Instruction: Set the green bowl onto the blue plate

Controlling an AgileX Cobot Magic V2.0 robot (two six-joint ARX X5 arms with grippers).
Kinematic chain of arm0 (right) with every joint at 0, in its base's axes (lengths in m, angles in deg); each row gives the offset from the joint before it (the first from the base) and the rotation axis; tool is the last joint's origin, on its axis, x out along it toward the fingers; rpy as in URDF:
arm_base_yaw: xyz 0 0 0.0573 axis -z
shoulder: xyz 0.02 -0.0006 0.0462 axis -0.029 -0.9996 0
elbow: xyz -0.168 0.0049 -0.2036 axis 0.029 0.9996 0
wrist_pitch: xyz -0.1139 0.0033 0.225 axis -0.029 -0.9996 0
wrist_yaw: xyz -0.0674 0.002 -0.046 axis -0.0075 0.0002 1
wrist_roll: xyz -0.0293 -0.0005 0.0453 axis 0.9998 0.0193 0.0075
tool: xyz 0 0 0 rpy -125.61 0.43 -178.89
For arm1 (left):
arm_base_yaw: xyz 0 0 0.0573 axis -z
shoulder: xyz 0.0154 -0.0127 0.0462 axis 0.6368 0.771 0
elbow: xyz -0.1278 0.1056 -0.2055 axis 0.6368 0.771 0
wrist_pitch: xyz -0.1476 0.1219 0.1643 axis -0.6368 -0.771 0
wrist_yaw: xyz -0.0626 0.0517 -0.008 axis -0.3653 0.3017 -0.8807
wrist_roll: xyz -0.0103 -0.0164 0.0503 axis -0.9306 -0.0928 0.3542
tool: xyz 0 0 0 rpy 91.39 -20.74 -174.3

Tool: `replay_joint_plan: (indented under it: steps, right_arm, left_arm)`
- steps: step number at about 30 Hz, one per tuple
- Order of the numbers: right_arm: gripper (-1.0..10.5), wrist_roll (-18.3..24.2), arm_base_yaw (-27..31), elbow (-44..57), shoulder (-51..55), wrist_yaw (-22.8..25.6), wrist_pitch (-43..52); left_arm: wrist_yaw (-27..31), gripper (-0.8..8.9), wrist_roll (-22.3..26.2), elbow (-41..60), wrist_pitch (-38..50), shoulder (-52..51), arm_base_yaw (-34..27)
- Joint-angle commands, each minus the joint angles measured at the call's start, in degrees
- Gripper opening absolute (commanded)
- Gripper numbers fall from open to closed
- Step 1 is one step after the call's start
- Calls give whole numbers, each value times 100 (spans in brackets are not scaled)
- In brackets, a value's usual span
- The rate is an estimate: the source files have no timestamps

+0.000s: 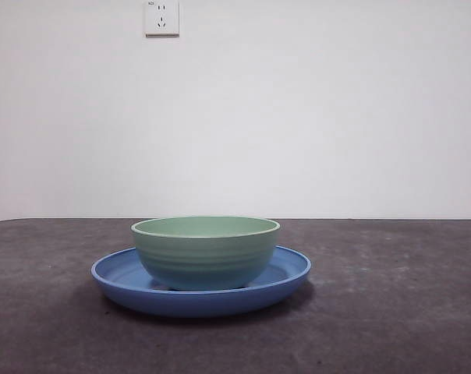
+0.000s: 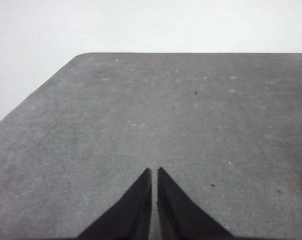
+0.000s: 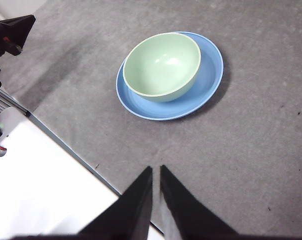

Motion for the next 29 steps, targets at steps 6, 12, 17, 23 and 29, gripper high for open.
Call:
replay_joint_plan:
  steps: [6,12,17,23,29]
  right_arm:
    - [23,-74,-61,-28,-31,13,61]
    - [23,-74,-61,-28,-31,11,61]
    - [23,-74,-61,-28,-31,13,61]
    - [23,-74,-61,-28,-31,13,61]
    - [23,55,525,15,175,-166,66]
  left_arm:
    - [76,19,-11,118,-22,-7,120]
    - [76,19,-11,116,-24,-7,120]
    - [76,19,-11,116,-26,-7,120]
    - [76,19,-13,116,-26,-7,120]
    - [76,19,-11,116,-26,-7,120]
